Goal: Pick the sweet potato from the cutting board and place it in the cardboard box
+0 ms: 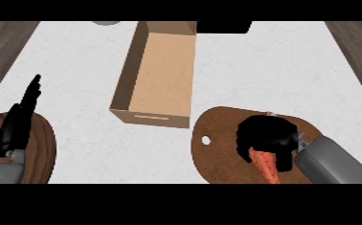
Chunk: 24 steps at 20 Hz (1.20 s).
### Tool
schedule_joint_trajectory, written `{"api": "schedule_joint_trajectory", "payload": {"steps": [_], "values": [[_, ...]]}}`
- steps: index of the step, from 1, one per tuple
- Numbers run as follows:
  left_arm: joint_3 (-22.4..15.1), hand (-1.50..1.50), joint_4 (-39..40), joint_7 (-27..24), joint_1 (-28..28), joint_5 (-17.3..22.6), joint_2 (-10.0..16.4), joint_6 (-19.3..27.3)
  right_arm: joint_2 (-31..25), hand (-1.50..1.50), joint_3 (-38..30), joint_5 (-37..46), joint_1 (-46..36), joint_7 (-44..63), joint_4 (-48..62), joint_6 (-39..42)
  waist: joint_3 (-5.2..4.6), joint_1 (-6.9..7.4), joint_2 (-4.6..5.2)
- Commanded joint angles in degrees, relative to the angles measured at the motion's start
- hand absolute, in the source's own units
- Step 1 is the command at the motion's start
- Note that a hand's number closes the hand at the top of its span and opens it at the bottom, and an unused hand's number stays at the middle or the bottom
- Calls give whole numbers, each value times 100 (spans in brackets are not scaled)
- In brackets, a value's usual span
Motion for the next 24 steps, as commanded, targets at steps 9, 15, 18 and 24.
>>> {"api": "schedule_joint_trajectory", "payload": {"steps": [9, 15, 18, 24], "values": [[-104, 0, 41, -70, -385, -43, -54, -202, 363, 150, -2056, -236, -2190, 335, 3234, -682, 100, 482, 299], [-171, 0, 30, -56, -308, -158, -158, -110, 339, 150, -2674, -257, -3227, 93, 4381, -1441, 95, 459, 249], [-18, 0, 192, -120, -353, -86, -38, -195, 494, 150, -3106, -627, -3515, -336, 4557, -1813, 96, 420, 244], [-152, 0, 83, -73, -293, -199, -219, -131, 883, 150, -3402, -879, -4156, -1311, 5148, -1933, 89, 338, 200]]}}
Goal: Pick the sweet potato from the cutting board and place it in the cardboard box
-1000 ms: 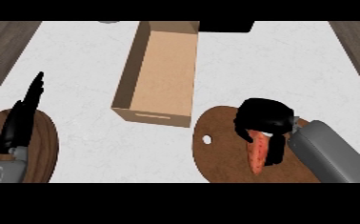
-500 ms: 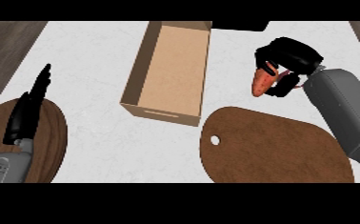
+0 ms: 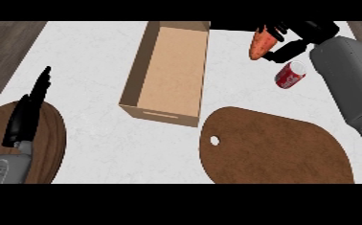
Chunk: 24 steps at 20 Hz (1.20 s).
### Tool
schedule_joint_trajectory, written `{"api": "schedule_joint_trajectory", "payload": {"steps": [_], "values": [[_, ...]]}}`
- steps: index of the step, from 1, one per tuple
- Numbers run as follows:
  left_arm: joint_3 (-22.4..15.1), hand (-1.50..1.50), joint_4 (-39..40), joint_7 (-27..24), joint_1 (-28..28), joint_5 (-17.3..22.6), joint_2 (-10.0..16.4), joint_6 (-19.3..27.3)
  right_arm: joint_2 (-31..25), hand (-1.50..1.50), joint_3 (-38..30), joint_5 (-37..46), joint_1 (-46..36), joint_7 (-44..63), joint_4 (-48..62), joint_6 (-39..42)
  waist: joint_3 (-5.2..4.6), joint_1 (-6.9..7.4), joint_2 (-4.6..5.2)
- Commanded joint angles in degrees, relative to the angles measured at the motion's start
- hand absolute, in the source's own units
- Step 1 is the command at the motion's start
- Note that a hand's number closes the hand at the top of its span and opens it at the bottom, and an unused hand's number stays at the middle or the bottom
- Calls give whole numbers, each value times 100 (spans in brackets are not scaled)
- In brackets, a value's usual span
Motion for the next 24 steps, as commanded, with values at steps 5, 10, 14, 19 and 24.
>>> {"api": "schedule_joint_trajectory", "payload": {"steps": [5, 10, 14, 19, 24], "values": [[135, 0, 92, 4, -18, -60, 31, 2, 626, 150, -259, -209, -1240, -238, 807, 679, -13, -97, -51], [165, 0, -144, 285, 33, -69, 89, -70, 1065, 150, -502, -444, -1652, 113, 1155, 1102, -11, -130, -75], [217, 0, 75, 37, 32, -78, 23, -58, 1757, 150, -646, -553, -2076, 871, 1307, 998, -16, -146, -74], [240, 0, -141, -108, 285, -13, 53, -193, 1953, 150, -830, -669, -2531, 1446, 1723, 1340, -18, -32, -43], [198, 0, 15, 138, -103, -178, -28, -91, 2627, 150, -850, -640, -2533, 1739, 1841, 881, -18, -106, -37]]}}
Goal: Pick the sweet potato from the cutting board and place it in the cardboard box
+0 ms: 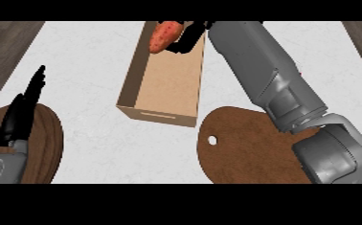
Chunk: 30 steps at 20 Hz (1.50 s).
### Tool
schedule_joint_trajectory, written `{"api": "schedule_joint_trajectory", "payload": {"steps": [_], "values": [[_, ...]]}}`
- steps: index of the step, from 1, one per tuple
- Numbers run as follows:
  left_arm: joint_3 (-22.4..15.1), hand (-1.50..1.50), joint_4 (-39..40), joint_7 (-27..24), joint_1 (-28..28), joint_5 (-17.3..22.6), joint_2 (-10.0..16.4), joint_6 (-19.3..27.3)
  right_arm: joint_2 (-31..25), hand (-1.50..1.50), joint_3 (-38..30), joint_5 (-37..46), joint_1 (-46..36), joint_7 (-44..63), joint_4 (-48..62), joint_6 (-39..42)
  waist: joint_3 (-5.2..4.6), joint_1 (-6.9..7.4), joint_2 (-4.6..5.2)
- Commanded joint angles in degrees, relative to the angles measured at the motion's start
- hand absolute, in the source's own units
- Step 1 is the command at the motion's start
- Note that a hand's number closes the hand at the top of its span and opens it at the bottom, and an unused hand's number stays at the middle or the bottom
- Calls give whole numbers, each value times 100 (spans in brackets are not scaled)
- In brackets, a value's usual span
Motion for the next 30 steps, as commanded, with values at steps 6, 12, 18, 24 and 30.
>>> {"api": "schedule_joint_trajectory", "payload": {"steps": [6, 12, 18, 24, 30], "values": [[-24, 0, 145, -163, -285, 32, 66, -298, 393, 150, 270, -101, -96, 483, 480, -536, -10, 340, 68], [-318, 0, 204, -37, -518, -226, -309, -33, 398, -150, 338, -160, 167, 928, 809, -821, -11, 500, 129], [-332, 0, 358, 47, -757, -234, -282, -150, 399, -150, 203, -405, 0, 1134, 847, -440, -9, 617, 170], [-161, 0, 429, 37, -813, -131, -147, -250, 399, -150, -115, -876, 143, 632, 590, -657, -4, 596, 157], [-127, 0, 174, 129, -543, -139, -138, -190, 399, -150, -809, -1606, 153, 448, 484, -790, 6, 464, 112]]}}
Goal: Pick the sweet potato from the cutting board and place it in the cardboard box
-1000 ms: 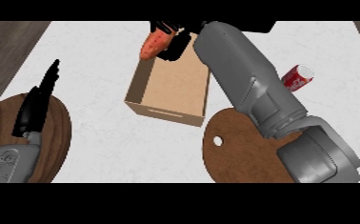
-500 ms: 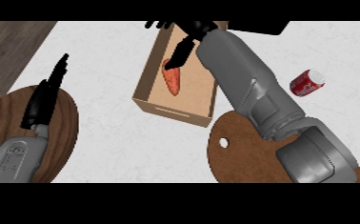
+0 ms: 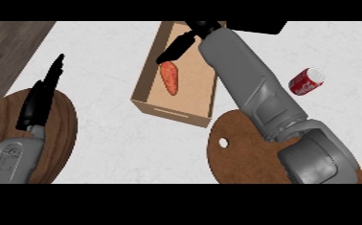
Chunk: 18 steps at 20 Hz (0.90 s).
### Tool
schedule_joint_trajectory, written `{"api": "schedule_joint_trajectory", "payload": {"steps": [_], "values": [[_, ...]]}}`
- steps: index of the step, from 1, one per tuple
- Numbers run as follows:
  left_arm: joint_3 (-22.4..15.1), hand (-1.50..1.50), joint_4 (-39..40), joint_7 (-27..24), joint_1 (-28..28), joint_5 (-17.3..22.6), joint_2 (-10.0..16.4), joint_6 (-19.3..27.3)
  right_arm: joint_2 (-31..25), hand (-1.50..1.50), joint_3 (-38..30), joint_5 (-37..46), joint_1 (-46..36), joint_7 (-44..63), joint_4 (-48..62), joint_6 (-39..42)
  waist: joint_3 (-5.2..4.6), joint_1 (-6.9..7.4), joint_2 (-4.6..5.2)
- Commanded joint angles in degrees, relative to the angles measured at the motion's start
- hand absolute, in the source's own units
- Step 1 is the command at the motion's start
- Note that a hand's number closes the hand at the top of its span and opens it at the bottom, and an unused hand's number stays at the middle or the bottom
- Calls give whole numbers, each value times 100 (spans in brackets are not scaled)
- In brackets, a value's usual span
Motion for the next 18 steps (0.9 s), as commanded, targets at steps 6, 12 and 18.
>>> {"api": "schedule_joint_trajectory", "payload": {"steps": [6, 12, 18], "values": [[251, 0, 211, -230, 115, 70, 122, 8, -578, -150, -725, -703, 40, -321, -65, 832, -1, -316, 17], [183, 0, 20, -199, 313, 48, -36, 97, -1379, -150, -914, -833, 151, -196, 62, 1260, 3, -268, 28], [89, 0, -101, -108, 283, -66, -76, 150, -2094, -150, -914, -790, 408, -412, 77, 1719, 14, -230, 61]]}}
